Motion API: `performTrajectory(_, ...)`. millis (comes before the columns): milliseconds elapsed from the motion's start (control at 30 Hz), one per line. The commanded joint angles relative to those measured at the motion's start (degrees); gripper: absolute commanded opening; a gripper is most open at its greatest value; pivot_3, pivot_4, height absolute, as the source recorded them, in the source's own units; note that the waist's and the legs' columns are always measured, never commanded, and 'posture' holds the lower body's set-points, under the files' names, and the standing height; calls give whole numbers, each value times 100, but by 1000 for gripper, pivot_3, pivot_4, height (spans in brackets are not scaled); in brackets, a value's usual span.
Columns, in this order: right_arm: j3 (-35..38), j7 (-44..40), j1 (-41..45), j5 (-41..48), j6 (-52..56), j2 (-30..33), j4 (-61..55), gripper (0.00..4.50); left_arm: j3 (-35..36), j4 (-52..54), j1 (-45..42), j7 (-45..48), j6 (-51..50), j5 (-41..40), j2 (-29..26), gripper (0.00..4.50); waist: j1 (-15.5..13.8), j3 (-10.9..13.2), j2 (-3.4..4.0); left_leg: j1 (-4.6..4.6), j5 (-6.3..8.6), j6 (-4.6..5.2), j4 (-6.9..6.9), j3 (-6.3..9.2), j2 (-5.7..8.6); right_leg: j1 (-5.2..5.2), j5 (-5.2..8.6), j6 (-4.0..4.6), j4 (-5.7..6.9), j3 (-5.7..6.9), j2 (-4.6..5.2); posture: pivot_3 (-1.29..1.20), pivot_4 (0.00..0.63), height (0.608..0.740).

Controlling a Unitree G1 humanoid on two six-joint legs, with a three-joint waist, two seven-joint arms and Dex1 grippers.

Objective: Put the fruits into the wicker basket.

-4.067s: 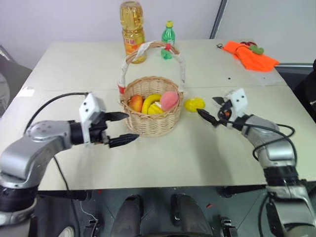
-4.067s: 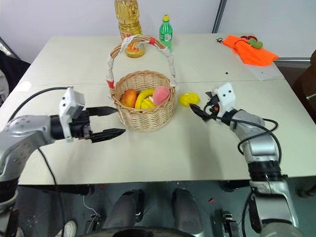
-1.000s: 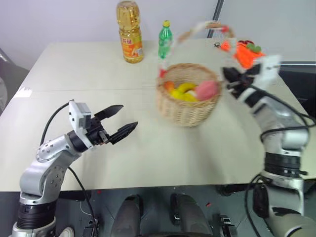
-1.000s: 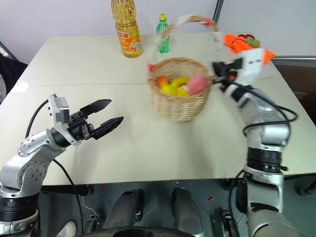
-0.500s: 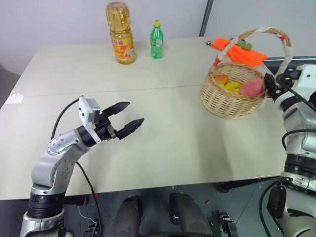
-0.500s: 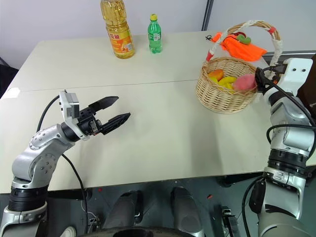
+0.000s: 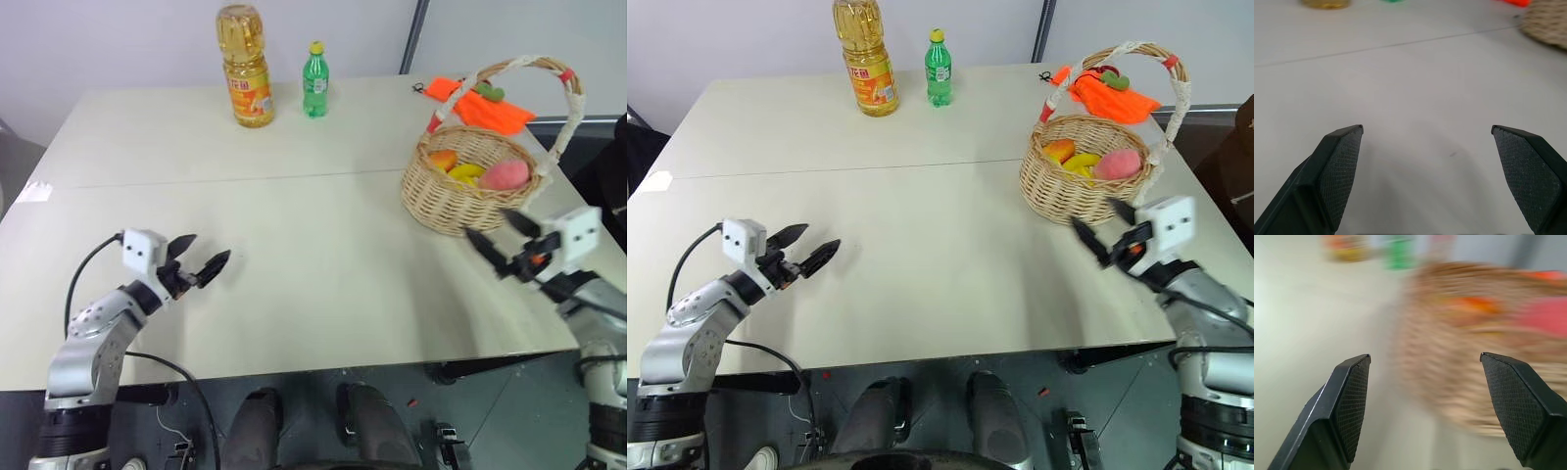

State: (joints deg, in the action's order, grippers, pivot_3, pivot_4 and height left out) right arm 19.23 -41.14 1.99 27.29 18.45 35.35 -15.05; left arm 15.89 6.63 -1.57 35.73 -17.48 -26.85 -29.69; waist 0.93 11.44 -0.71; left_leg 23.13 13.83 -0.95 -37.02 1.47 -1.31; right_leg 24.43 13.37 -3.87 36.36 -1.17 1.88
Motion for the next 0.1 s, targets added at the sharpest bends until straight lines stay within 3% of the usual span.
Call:
performTrajectory(33,-363,-198,69,-84,-173,-21,-131,3713,350,48,175,-102,340,47,19,4500,-20,-5,-8,0,0,0,-1,-1,-5,0,1,1,-1,0,-3,0,150,740)
performTrajectory(100,-534,-213,149,-170,-249,-68,-15,3713,399,109,288,-120,351,29,31,4500,-29,-5,-9,2,0,-1,-2,-2,-8,-1,-3,7,-5,0,-4,0,150,740)
